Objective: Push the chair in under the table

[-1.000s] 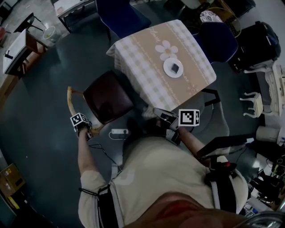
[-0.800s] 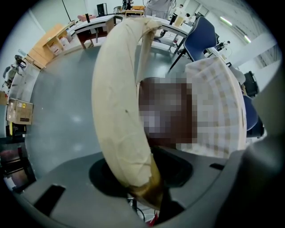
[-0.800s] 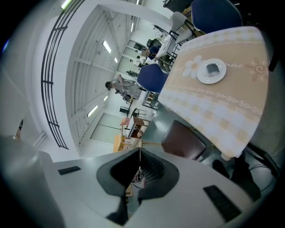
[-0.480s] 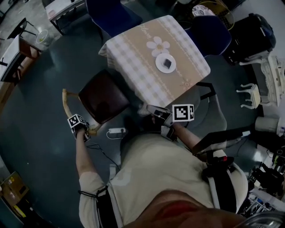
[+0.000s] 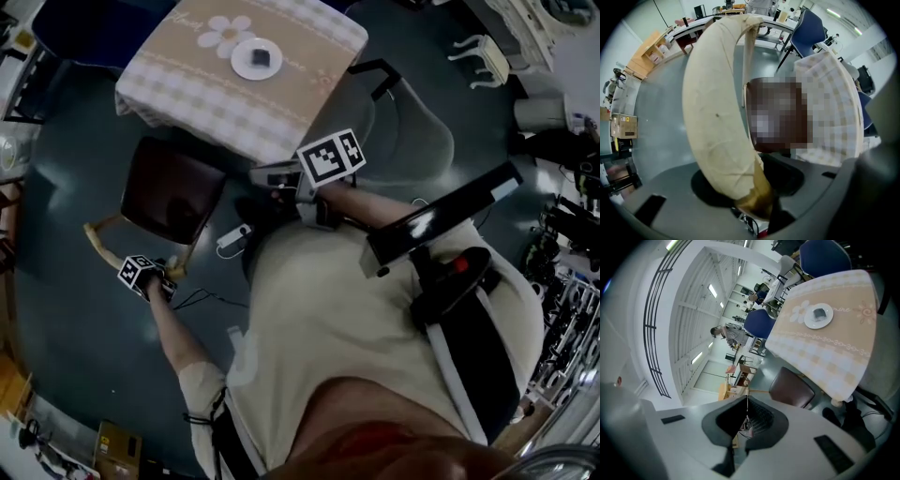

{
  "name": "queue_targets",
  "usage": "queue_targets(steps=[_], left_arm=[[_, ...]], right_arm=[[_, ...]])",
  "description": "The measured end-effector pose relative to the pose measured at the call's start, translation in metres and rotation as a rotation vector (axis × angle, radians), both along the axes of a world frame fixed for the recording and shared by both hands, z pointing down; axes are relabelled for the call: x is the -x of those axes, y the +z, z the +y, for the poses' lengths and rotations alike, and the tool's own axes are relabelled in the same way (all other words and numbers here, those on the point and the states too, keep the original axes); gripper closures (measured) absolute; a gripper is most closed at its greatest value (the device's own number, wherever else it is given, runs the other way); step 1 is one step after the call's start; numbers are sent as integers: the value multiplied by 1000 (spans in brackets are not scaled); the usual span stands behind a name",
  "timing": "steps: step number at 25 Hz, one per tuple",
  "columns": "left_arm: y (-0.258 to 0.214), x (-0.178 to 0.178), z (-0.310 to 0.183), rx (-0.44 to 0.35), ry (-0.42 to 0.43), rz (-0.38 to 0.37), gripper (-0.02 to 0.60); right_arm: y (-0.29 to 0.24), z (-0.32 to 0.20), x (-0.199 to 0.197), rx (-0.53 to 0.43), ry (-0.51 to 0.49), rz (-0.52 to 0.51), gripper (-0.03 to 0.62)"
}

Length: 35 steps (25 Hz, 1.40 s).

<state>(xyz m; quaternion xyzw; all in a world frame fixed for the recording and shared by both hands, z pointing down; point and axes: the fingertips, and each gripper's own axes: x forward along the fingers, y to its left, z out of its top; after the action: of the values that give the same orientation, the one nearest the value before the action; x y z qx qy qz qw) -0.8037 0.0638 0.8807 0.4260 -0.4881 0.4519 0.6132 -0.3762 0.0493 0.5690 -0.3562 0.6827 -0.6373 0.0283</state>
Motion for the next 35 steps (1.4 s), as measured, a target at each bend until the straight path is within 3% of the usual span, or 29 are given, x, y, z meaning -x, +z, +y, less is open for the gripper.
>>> queue_targets(steps=[7,12,18,27,35], left_arm=[[1,-2,7,4,16,-26,367],[-6,-3,15,22,51,-20,357],[-6,-9,16,-13,50,-14,350],[-1,-52,14,-43,100,42,328],[-2,-70,1,-42,141,52,328]], right_arm=[[-1,2,-5,-7,21,-18,582],[1,21,-3,32,93,-29,582],[0,15,1,22,62,-12,582],[-1,14,6,24,52,-13,582],[-2,9,-2,13,68,8,582]])
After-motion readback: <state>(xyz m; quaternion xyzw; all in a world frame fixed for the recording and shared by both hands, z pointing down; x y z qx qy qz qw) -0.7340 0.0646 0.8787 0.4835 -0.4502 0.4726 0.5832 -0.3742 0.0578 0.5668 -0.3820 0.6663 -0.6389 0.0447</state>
